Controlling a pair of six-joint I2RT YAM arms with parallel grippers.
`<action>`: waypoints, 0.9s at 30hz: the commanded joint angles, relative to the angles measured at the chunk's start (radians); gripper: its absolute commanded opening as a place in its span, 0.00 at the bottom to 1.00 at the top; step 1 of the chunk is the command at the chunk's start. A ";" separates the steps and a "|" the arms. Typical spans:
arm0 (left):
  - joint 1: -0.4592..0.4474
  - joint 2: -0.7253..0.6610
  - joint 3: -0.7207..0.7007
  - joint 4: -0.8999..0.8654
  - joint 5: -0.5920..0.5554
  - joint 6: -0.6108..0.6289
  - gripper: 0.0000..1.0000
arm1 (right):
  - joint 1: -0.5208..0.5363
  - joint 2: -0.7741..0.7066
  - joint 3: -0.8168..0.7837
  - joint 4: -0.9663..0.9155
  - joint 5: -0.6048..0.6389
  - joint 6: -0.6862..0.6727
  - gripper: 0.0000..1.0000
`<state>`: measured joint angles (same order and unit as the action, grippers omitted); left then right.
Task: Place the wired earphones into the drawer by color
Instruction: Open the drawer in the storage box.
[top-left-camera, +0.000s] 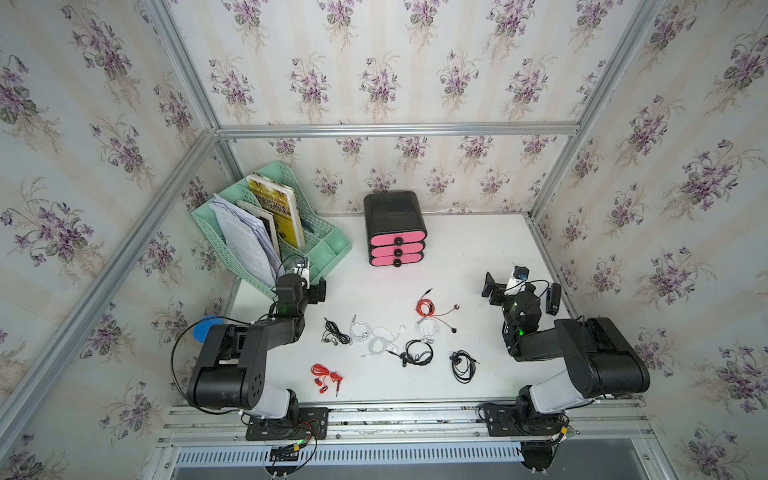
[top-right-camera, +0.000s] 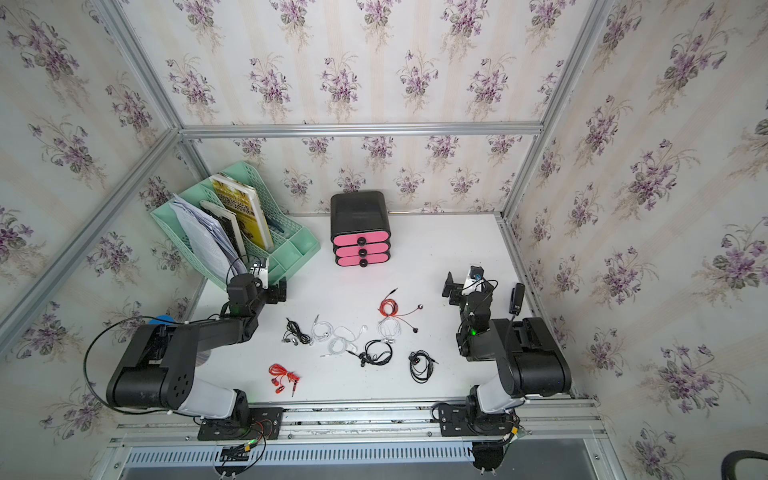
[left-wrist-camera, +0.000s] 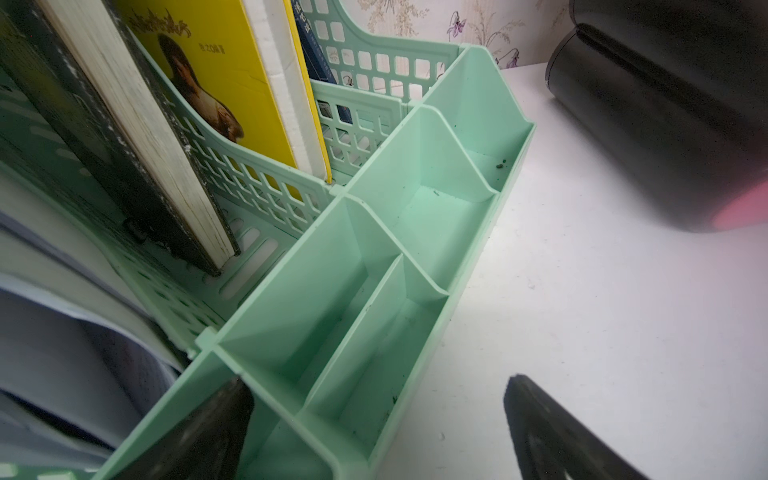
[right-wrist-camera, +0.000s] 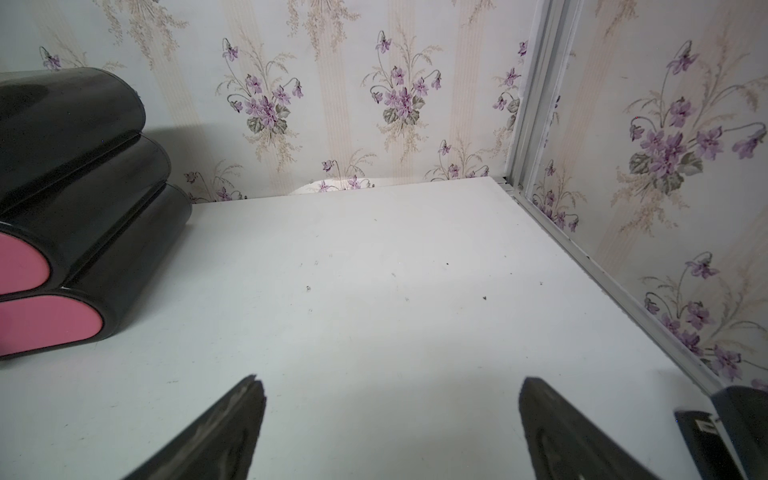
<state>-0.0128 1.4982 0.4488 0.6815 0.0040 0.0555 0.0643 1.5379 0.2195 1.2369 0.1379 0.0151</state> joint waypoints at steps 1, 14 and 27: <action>-0.001 -0.001 0.003 0.007 0.013 0.000 0.99 | 0.000 0.000 0.003 0.036 -0.005 -0.004 1.00; -0.003 -0.023 0.025 -0.048 -0.014 -0.010 0.99 | 0.000 -0.005 0.000 0.043 0.017 0.003 1.00; -0.009 -0.330 0.199 -0.505 -0.021 -0.137 0.99 | 0.000 -0.319 0.260 -0.647 0.010 0.215 1.00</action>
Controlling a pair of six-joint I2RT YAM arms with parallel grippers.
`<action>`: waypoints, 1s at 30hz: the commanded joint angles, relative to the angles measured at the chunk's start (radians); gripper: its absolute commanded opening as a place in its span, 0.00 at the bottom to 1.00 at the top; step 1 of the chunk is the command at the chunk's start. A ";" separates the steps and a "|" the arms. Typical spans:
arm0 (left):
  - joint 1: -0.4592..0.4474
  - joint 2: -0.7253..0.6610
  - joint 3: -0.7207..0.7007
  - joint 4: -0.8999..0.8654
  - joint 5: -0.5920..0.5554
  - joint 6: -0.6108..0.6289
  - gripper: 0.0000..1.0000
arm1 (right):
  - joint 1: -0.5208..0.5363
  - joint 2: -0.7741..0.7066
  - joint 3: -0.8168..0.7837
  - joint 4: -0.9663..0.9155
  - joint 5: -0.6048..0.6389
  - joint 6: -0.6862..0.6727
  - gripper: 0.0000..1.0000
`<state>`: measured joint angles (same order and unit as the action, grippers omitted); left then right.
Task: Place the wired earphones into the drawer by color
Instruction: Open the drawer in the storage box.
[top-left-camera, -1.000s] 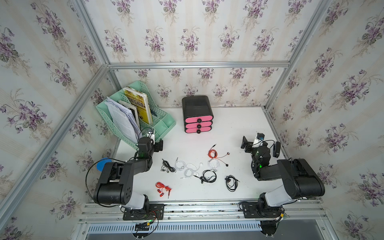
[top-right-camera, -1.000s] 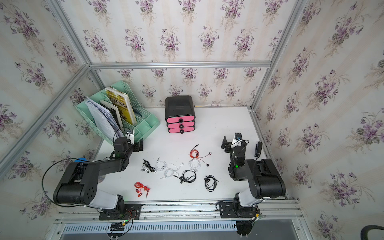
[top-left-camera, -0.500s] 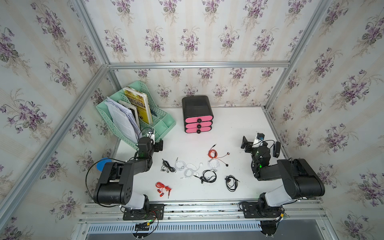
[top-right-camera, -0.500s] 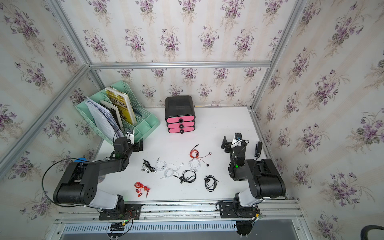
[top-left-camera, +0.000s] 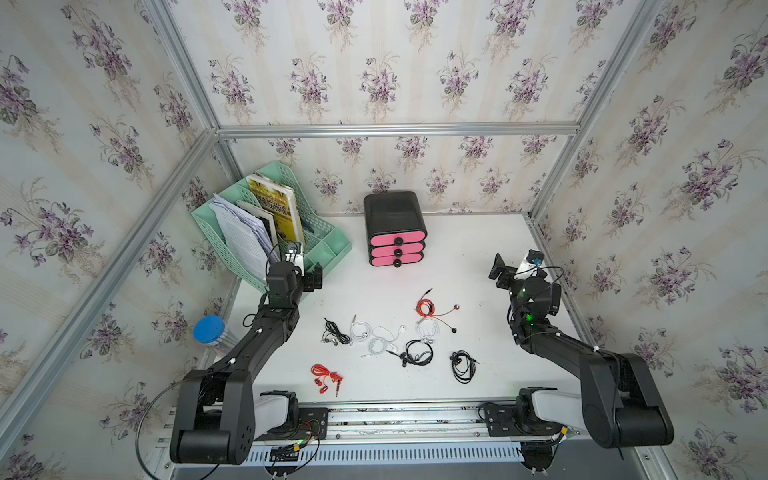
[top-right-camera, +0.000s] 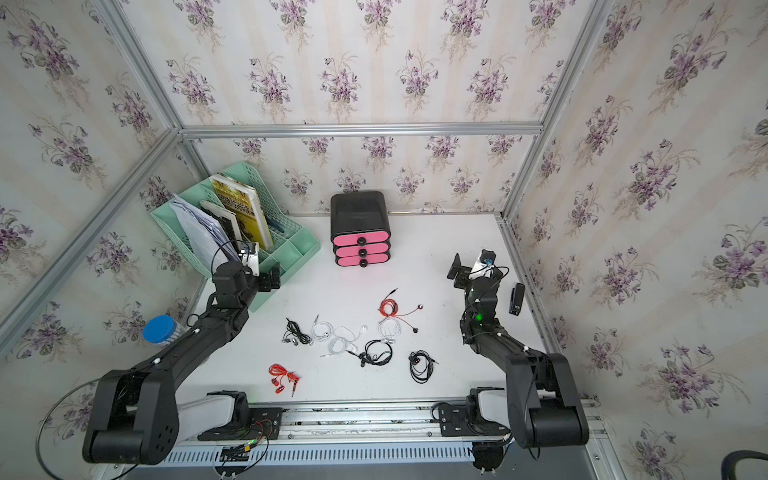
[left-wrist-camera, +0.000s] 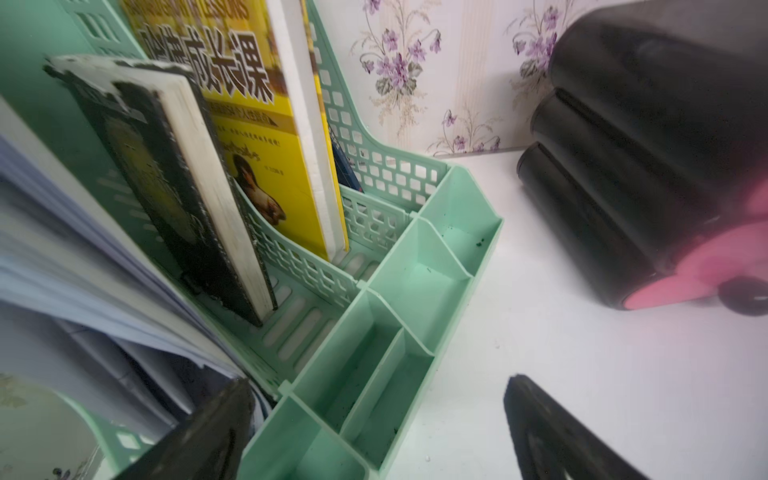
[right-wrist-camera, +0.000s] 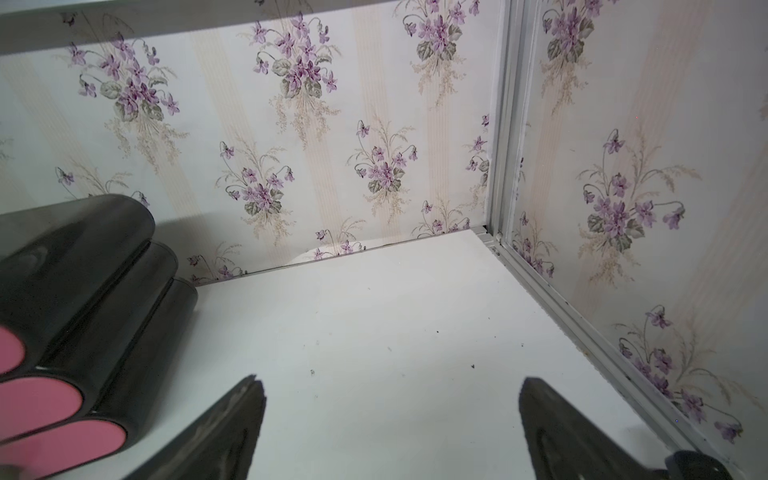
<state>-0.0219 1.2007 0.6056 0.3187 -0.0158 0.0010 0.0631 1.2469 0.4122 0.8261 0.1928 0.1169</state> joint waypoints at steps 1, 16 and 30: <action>0.000 -0.047 0.065 -0.186 0.016 -0.109 0.99 | 0.001 -0.033 0.119 -0.338 -0.082 0.143 1.00; -0.027 -0.112 0.189 -0.373 0.444 -0.372 0.99 | 0.245 0.046 0.344 -0.528 -0.400 0.254 0.96; -0.209 -0.182 0.008 -0.237 0.381 -0.347 0.99 | 0.511 0.297 0.607 -0.628 -0.265 0.401 0.92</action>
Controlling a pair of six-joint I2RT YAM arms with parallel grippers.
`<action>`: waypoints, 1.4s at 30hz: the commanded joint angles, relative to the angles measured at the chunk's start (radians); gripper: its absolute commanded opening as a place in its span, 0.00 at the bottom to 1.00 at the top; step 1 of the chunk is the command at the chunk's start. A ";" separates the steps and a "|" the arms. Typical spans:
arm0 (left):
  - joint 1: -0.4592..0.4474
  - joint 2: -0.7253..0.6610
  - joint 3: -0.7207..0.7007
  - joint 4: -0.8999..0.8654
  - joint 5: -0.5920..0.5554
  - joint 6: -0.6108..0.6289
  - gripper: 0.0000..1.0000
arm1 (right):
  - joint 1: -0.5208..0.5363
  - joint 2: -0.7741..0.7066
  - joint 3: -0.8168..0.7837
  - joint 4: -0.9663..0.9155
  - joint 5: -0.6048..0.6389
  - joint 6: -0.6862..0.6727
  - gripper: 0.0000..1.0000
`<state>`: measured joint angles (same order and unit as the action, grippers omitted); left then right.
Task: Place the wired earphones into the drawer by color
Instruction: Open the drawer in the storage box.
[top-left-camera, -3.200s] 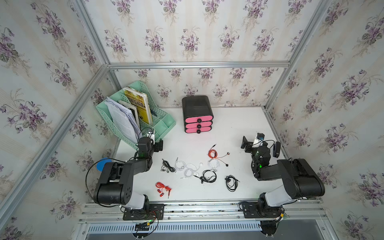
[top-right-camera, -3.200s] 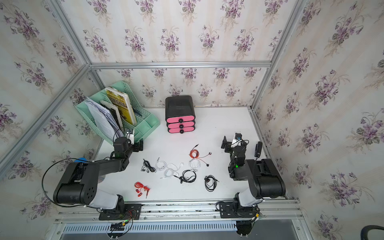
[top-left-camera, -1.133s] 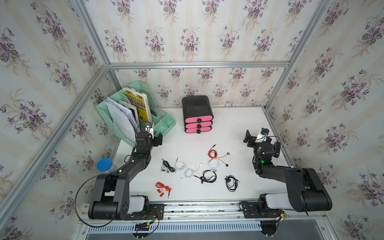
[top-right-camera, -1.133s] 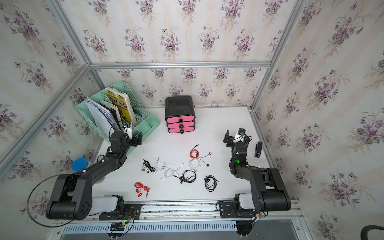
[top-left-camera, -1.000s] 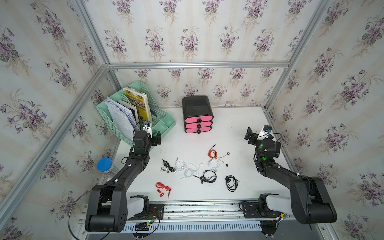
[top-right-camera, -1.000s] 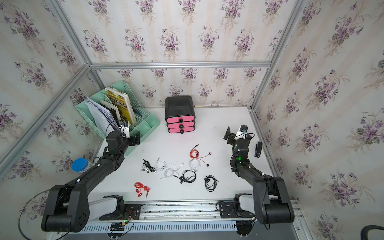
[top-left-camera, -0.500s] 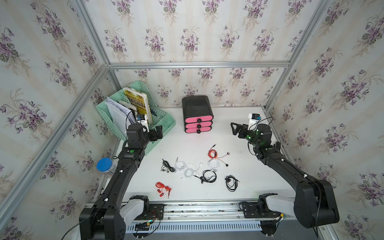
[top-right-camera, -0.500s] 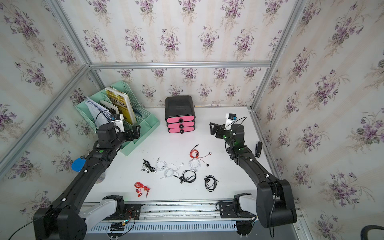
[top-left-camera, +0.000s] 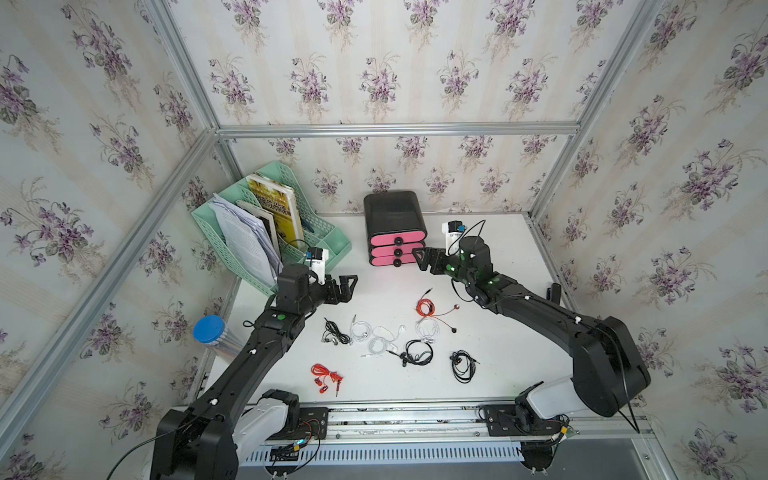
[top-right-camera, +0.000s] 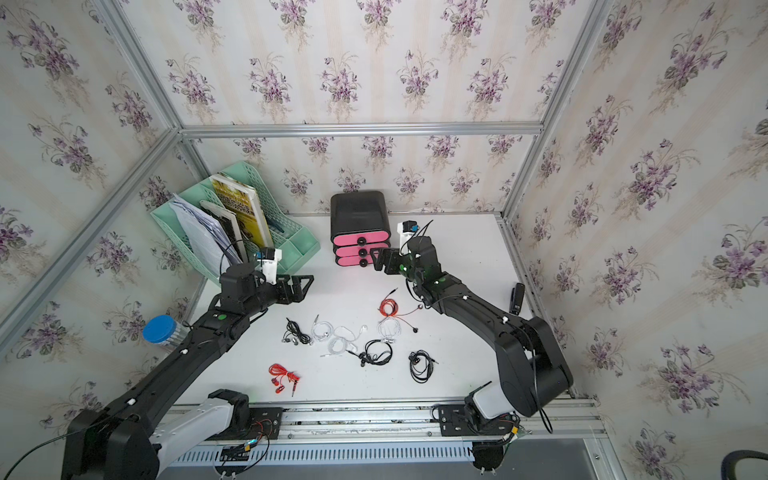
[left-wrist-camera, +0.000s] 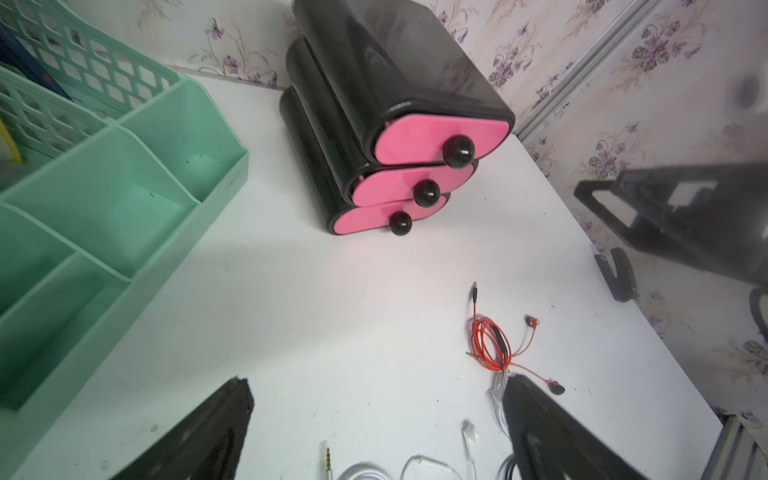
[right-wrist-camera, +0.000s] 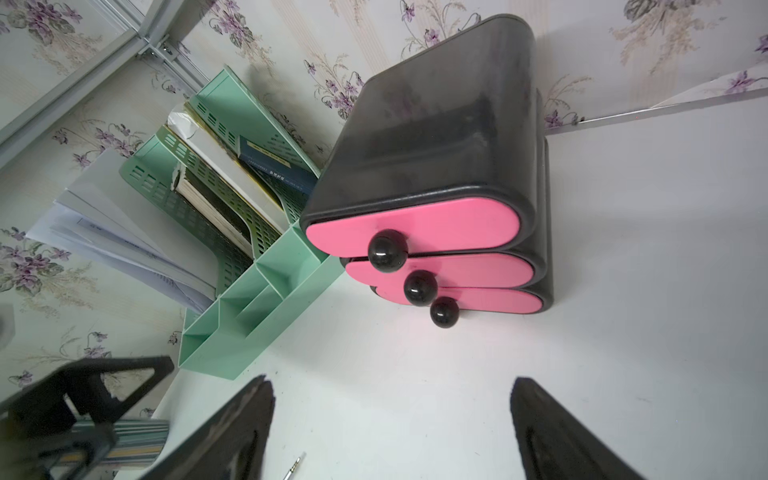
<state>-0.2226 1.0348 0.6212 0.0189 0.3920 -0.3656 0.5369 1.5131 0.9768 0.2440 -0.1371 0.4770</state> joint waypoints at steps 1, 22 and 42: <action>-0.011 -0.024 -0.013 0.058 -0.028 0.023 0.99 | 0.055 0.055 0.076 -0.067 0.094 0.042 0.91; -0.013 -0.033 -0.011 0.030 -0.087 0.030 0.99 | 0.112 0.322 0.341 -0.154 0.249 0.121 0.67; -0.013 -0.038 -0.015 0.033 -0.093 0.025 0.99 | 0.106 0.429 0.471 -0.203 0.277 0.123 0.50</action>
<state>-0.2359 0.9989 0.6025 0.0380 0.3035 -0.3405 0.6430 1.9385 1.4391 0.0414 0.1257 0.5983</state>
